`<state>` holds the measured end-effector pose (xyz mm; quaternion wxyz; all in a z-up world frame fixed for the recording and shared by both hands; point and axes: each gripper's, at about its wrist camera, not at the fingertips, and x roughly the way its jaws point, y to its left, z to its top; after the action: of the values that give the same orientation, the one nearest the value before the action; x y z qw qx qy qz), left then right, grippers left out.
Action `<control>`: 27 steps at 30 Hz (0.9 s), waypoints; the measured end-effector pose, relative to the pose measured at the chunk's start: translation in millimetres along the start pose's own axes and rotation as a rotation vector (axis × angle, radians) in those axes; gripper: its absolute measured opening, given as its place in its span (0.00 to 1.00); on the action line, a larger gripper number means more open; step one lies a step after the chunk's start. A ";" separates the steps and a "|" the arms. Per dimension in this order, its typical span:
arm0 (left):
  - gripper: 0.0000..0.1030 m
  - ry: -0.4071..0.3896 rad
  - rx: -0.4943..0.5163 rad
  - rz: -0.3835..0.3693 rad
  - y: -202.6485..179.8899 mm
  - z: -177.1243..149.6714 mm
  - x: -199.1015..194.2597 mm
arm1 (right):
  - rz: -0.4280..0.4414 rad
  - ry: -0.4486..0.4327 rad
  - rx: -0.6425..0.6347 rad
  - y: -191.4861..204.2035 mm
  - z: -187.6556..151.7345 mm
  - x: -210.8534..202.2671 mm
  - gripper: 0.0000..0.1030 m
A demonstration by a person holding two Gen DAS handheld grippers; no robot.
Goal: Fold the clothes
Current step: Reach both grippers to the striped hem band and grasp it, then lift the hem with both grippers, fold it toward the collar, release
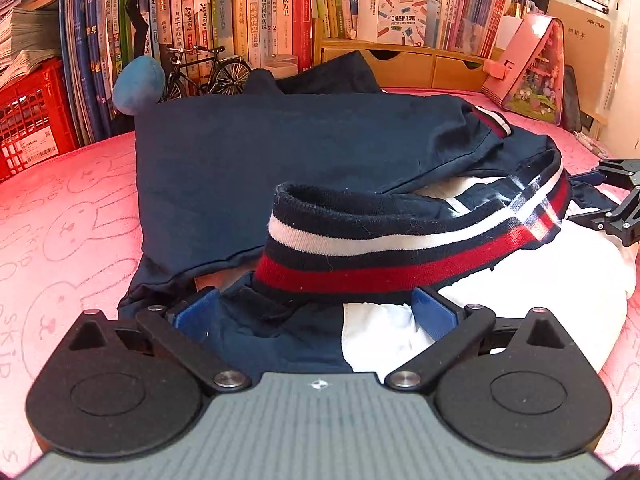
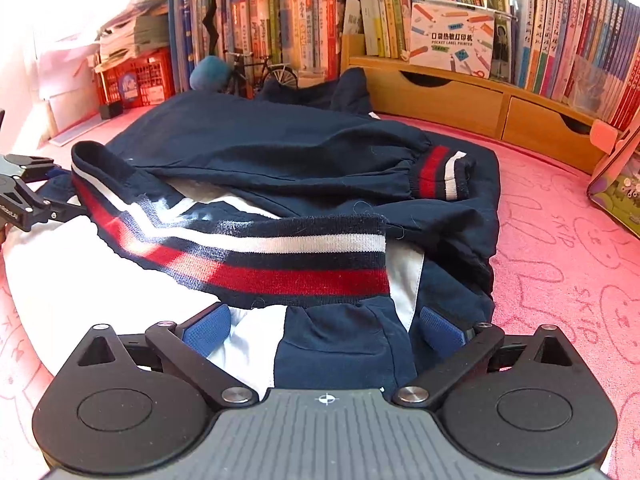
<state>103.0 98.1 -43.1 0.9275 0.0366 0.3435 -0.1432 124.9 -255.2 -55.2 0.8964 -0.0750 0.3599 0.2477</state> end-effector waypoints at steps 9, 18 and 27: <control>0.58 -0.077 -0.032 -0.029 -5.4 -14.7 -21.0 | 0.027 -0.067 0.046 20.4 -1.0 -37.1 0.55; 0.16 -0.176 -0.004 0.059 -35.1 -8.7 -50.2 | -0.077 -0.134 0.040 48.0 -5.7 -58.5 0.22; 0.16 -0.426 0.022 0.145 -14.7 79.8 -66.2 | -0.173 -0.394 0.061 34.1 78.2 -73.5 0.20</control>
<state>100.8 86.7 61.0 0.9865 0.0404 0.1346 -0.0844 110.0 -229.9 53.5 0.9691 -0.0288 0.1774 0.1689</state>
